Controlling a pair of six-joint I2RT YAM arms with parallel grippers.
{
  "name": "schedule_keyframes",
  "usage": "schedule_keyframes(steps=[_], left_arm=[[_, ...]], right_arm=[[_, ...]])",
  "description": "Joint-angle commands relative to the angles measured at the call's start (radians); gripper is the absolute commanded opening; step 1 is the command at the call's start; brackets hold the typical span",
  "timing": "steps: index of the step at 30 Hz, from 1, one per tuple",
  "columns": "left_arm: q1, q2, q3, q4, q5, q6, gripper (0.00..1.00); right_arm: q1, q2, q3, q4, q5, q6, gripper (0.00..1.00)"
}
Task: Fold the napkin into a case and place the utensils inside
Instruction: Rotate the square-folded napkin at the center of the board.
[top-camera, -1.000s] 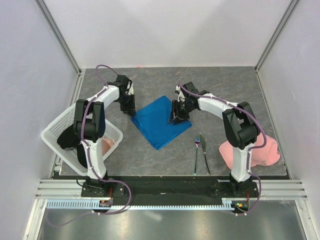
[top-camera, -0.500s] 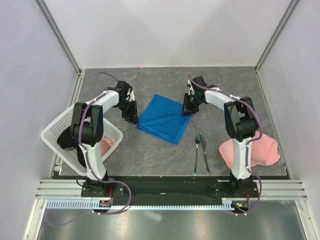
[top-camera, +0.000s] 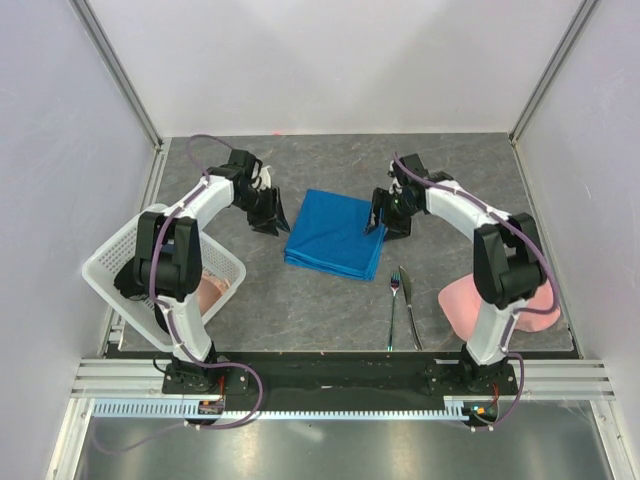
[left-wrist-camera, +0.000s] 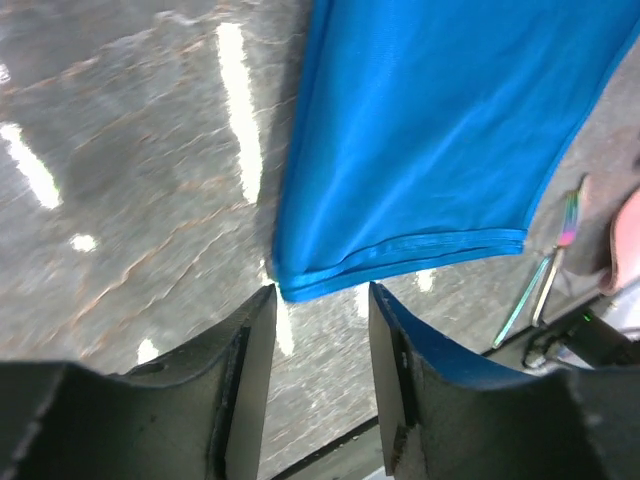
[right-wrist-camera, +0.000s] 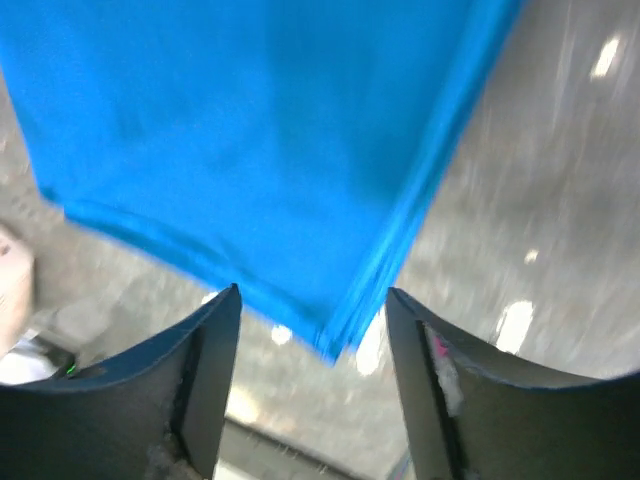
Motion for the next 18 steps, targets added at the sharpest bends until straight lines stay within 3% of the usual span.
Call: schedule_keyframes(steps=[1, 7, 18], left_arm=[[0.001, 0.062, 0.02, 0.026, 0.118, 0.001, 0.44], [-0.006, 0.06, -0.006, 0.04, 0.132, 0.002, 0.41], [-0.025, 0.057, -0.064, 0.046, 0.071, 0.018, 0.41]], right_arm=[[0.009, -0.113, -0.195, 0.066, -0.087, 0.168, 0.6], [0.028, -0.165, -0.36, 0.191, -0.144, 0.275, 0.4], [0.034, -0.186, -0.449, 0.269, -0.139, 0.373, 0.38]])
